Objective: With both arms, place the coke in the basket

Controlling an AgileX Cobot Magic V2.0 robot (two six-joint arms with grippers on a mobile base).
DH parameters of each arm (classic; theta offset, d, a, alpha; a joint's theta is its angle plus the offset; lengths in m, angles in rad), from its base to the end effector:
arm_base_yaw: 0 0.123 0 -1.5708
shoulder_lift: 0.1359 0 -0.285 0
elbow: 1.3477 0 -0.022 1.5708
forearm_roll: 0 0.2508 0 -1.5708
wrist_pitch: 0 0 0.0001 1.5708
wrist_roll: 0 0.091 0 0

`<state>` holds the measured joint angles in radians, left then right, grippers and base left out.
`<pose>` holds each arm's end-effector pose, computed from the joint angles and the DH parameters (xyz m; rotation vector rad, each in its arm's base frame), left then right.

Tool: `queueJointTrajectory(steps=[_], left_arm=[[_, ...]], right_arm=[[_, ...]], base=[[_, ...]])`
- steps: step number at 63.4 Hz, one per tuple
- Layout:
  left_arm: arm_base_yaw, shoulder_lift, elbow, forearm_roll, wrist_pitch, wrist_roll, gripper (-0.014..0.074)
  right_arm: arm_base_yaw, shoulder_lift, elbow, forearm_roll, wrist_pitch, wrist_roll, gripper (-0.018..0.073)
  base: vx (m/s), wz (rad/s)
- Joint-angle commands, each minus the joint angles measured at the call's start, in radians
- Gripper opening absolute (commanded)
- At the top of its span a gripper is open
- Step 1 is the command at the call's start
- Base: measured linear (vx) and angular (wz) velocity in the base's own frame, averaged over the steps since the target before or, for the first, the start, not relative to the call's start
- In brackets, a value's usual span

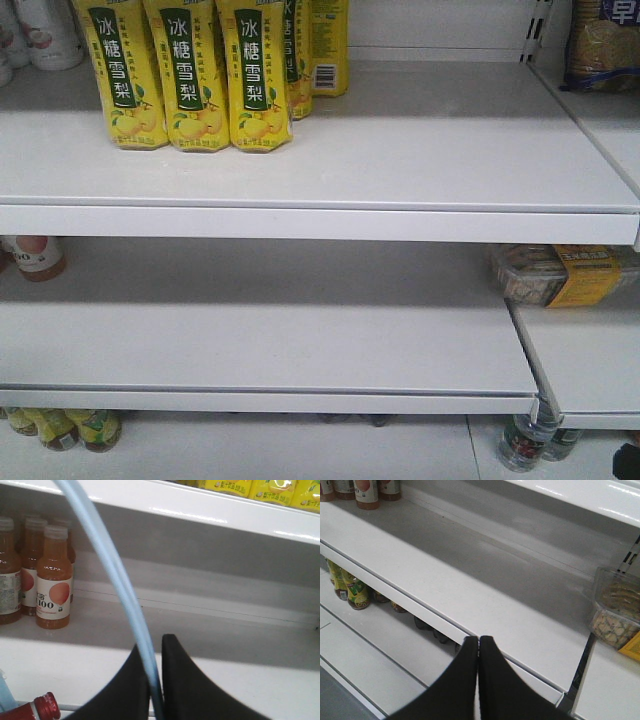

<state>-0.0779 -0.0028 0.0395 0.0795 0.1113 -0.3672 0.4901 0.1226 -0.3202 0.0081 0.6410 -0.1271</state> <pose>0.0576 -0.0037 0.1899 -0.1787 1.6284 -0.2736 0.0388 0.0212 0.2556 -0.5849 1.8446 0.2516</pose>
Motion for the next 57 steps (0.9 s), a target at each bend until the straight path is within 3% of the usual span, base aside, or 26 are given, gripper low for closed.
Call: queueJointTrajectory(steps=[1,31,40,46,51,57], left_arm=[[0.001,-0.025,0.003,0.054,-0.153,0.046,-0.0005],[0.001,-0.024,0.003,0.054,-0.153,0.046,-0.0005],[0.001,-0.024,0.003,0.054,-0.153,0.046,-0.0005],[0.001,-0.024,0.003,0.054,-0.153,0.046,-0.0005],[0.001,-0.024,0.003,0.054,-0.153,0.046,-0.0005],[0.001,-0.024,0.003,0.054,-0.153,0.046,-0.0005]], right_arm=[[-0.003,0.009,-0.029,-0.008,-0.073,-0.003,-0.0006],[-0.028,0.056,-0.026,0.011,-0.092,-0.013,-0.0006],[-0.136,0.086,0.065,0.005,-0.323,0.002,-0.0006],[-0.229,0.065,0.156,0.029,-0.442,0.079,-0.0006],[-0.274,0.021,0.201,0.027,-0.451,0.156,-0.0006],[-0.348,-0.026,0.229,0.023,-0.448,0.167,-0.0006]], base=[[0.0,0.0],[0.0,0.0],[0.0,0.0],[0.0,0.0],[0.0,0.0],[0.0,0.0]])
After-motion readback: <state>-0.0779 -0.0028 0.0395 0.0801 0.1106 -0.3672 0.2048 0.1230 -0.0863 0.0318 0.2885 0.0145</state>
